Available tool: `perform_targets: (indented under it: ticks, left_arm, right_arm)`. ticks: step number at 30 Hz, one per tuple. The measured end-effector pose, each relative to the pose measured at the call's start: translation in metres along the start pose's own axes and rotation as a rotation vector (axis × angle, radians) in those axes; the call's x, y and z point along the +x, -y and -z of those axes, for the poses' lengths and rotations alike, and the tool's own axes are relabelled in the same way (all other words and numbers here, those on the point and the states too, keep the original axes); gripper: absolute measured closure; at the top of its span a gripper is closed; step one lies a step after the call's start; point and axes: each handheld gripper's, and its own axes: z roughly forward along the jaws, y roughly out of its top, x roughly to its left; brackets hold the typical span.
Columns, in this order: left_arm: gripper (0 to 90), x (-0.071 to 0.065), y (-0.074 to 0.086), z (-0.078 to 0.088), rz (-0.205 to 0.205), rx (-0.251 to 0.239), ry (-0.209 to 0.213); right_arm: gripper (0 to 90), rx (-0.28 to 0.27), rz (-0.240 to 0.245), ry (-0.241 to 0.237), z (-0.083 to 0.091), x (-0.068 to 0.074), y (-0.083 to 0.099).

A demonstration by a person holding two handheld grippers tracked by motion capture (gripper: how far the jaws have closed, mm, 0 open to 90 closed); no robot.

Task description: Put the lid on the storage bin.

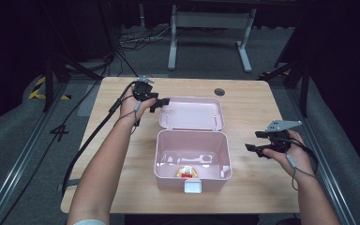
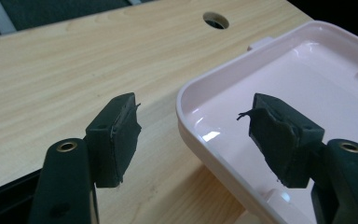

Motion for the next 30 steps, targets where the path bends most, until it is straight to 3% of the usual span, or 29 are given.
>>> perform_targets:
  ticks: [11, 17, 23, 25, 26, 30]
  left_arm:
    - [37.0, 0.004, 0.005, -0.016, 0.070, 0.047, 0.073]
    - [41.3, 0.002, 0.006, -0.022, 0.119, 0.072, 0.145]
    - [46.0, 0.002, 0.006, -0.022, 0.125, 0.080, 0.135]
    - [49.0, 0.003, 0.005, -0.020, 0.146, 0.073, 0.125]
    - [55.9, 0.004, 0.004, -0.019, 0.154, 0.069, 0.118]
    - [64.3, 0.004, -0.002, -0.011, 0.188, 0.036, 0.108]
  right_arm:
    - [29.7, 0.003, -0.001, -0.006, 0.003, 0.003, 0.003]
    - [29.7, 0.003, 0.006, -0.015, 0.003, 0.004, 0.004]
    - [29.7, 0.002, 0.012, -0.028, 0.003, 0.006, 0.004]
    - [29.7, 0.000, 0.014, -0.028, 0.003, 0.006, 0.003]
    - [29.8, -0.001, 0.015, -0.029, 0.004, 0.006, 0.003]
    - [29.7, -0.005, 0.019, -0.031, 0.005, 0.006, 0.003]
